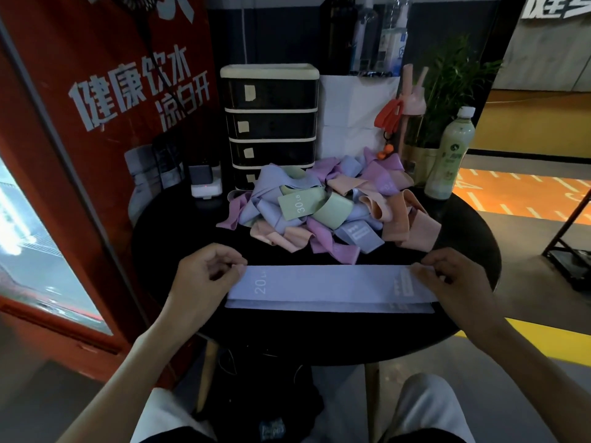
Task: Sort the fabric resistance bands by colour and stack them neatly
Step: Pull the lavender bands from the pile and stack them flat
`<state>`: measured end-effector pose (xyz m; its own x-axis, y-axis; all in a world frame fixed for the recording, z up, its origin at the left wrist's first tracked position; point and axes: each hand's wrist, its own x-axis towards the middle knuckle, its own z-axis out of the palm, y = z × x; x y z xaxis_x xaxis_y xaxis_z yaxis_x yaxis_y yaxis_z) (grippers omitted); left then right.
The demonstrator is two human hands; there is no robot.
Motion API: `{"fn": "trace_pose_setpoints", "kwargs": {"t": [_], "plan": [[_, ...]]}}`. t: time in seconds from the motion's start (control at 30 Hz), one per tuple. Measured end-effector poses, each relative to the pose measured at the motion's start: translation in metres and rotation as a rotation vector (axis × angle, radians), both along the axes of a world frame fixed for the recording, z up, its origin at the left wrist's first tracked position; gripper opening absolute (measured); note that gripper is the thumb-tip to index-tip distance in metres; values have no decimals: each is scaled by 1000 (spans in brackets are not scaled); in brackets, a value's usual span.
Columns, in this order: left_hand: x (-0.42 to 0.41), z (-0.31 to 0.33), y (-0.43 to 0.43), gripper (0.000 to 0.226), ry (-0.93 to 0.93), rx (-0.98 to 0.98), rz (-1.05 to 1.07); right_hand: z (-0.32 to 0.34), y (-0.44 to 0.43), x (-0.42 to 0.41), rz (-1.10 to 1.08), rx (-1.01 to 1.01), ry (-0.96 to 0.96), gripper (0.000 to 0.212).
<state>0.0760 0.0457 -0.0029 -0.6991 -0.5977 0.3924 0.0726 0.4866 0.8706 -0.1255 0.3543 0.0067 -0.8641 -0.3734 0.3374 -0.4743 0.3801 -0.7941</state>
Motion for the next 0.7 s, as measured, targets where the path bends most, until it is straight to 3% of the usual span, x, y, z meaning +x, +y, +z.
{"fn": "trace_pose_setpoints", "kwargs": {"t": [0.2, 0.5, 0.7], "plan": [[2, -11, 0, 35, -49, -54, 5, -14, 3, -5, 77, 91, 42, 6], [1, -9, 0, 20, -107, -119, 6, -12, 2, -10, 102, 314, 124, 15], [5, -7, -2, 15, -186, -225, -90, -7, 11, -10, 242, 325, 133, 23]]}}
